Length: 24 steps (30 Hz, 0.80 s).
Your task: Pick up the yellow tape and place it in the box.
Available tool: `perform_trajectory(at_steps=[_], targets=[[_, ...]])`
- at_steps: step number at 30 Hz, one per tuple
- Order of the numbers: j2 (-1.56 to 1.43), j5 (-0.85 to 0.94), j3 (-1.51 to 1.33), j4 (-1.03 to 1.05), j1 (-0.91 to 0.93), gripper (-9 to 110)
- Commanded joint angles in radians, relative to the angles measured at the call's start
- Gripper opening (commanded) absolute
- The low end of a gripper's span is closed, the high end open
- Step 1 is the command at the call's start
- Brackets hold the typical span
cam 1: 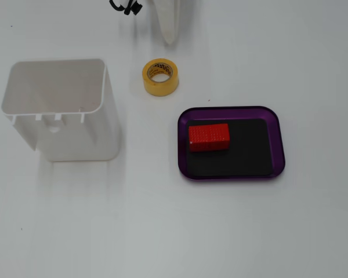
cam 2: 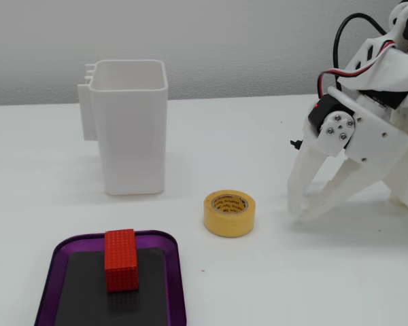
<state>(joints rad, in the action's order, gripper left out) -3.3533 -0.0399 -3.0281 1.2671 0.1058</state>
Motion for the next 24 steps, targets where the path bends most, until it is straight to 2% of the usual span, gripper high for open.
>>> perform_trajectory(at_steps=[1,10,17,24], targets=[[-0.048,-0.002,-0.005,-0.009,-0.005,0],[-0.046,0.012,0.006,-0.040,0.012,0],[-0.026,0.364,0.074,-0.161,0.025,2],[0.189,0.376,0.241,-0.163,0.118,10]])
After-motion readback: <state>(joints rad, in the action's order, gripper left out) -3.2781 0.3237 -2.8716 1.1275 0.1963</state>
